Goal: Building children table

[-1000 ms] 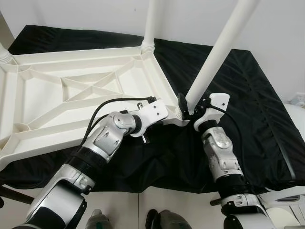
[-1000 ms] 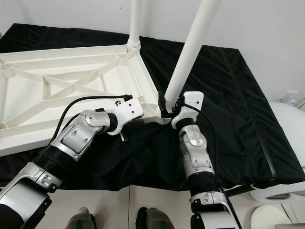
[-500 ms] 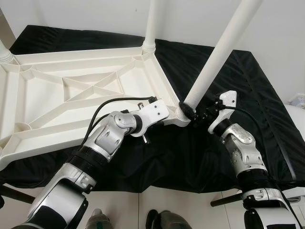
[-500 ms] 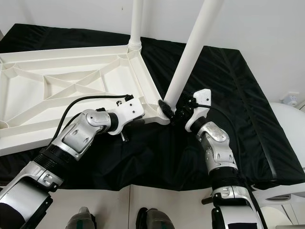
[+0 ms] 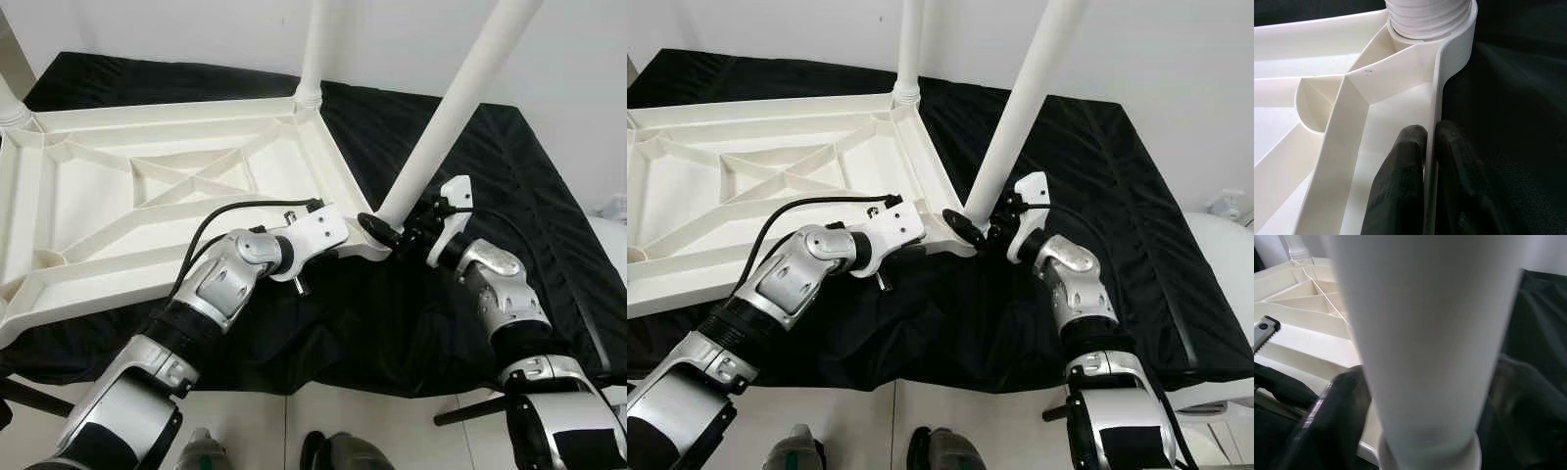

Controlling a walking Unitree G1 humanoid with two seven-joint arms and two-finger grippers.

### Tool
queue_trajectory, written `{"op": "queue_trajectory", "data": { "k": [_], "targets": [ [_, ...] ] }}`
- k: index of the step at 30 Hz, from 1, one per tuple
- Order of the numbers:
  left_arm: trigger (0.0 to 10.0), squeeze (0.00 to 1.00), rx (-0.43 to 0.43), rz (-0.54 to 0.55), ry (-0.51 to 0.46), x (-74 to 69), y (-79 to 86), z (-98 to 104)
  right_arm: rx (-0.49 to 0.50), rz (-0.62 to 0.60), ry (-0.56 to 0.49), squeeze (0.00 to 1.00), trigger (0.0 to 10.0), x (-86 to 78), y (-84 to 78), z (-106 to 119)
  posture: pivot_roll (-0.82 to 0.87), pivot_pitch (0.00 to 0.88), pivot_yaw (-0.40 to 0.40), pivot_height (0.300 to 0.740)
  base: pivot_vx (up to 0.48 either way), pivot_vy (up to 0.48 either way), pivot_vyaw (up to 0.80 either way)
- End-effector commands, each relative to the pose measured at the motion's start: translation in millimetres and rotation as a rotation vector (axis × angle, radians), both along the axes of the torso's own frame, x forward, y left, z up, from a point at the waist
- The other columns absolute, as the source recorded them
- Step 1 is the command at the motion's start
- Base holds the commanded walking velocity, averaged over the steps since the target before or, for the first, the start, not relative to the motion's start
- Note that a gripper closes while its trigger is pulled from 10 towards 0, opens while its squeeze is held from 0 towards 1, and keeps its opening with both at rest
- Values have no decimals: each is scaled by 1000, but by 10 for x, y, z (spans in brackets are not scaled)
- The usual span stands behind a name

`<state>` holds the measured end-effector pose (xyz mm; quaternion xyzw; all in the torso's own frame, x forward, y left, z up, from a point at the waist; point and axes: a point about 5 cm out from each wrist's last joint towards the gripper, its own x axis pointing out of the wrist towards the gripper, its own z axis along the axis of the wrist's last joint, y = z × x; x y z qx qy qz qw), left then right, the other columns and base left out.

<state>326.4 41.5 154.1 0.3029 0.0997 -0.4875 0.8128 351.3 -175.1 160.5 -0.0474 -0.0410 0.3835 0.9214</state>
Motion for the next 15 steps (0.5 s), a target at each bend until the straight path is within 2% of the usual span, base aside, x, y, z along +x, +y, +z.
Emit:
{"op": "queue_trajectory", "data": {
  "k": [1,3,4,5,6,8,9,15],
  "targets": [
    [10000,0,19,-25,9,-24,-27,-32,-17,-8,6,0,4392,10,-75,-9,76,69,-94,740,0,0,0],
    [10000,0,19,-25,10,-25,-25,-32,-21,-6,7,0,4392,19,-88,-5,76,69,-94,740,0,0,0],
    [10000,0,19,-25,11,-28,-25,-35,-29,-9,9,0,3765,26,-114,-3,77,71,-95,740,0,0,0],
    [10000,0,19,-25,11,-28,-25,-35,-29,-9,9,0,3765,26,-114,-3,77,71,-95,740,0,0,0],
    [10000,0,20,-25,11,-28,-24,-38,-34,-12,10,0,2039,30,-134,-4,74,72,-95,740,0,0,0],
    [10000,0,20,-25,12,-30,-25,-40,-41,-13,12,0,1843,34,-157,-8,73,72,-95,740,0,0,0],
    [10000,0,20,-26,12,-31,-28,-42,-45,-13,14,0,0,34,-174,-11,73,70,-95,740,0,0,0],
    [10000,0,18,-29,12,-34,-37,-41,-40,-1,19,0,0,24,-173,-31,73,70,-95,740,0,0,0]
  ]
}}
